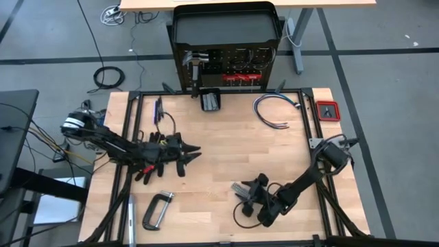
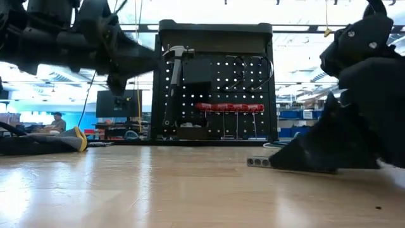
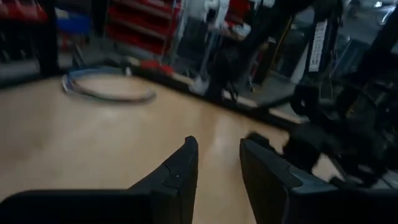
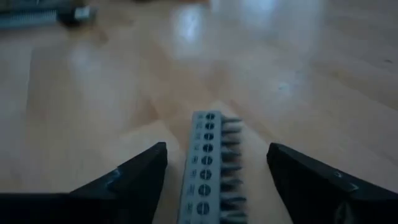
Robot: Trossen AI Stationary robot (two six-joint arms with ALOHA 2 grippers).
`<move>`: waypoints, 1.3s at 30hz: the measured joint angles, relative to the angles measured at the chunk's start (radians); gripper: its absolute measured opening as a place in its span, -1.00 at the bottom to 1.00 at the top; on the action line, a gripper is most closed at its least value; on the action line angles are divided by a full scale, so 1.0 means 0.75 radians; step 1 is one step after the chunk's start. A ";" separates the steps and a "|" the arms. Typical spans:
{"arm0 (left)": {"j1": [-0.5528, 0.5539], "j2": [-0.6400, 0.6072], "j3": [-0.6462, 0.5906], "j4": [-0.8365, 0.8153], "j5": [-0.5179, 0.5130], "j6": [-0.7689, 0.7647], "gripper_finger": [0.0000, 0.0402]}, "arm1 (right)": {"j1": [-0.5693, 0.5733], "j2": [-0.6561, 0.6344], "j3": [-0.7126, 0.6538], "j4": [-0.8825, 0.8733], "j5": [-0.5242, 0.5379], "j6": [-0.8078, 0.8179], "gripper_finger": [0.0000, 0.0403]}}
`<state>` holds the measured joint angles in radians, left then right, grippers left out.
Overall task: Hang tools onto peg board
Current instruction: Put the gray terminal block into the black bin
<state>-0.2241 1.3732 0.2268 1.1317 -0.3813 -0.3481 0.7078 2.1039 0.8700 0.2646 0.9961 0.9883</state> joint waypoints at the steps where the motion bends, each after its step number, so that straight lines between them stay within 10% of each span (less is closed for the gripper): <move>1: -0.020 0.034 0.000 0.007 -0.008 -0.025 -0.38 | -0.001 0.032 0.000 0.051 0.035 0.006 0.44; 14: -0.120 0.255 0.055 0.149 -0.078 -0.092 -0.38 | -0.033 0.123 -0.001 0.215 0.092 -0.191 -0.32; 20: -0.116 0.249 0.069 0.183 -0.077 -0.045 -0.38 | -0.112 0.075 0.028 0.205 -0.018 -0.257 -0.36; 32: 0.022 0.027 0.066 0.122 0.080 0.019 -0.38 | -0.668 -0.205 0.217 0.155 -0.202 -0.834 -0.36; 39: 0.139 -0.295 0.064 -0.471 0.141 0.105 -0.38 | -0.996 -0.088 0.559 -0.115 -0.260 -0.898 -0.36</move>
<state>-0.1195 1.1521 0.2745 0.7781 -0.2756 -0.2691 -0.0392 2.0378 1.2896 0.1783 0.8010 0.3145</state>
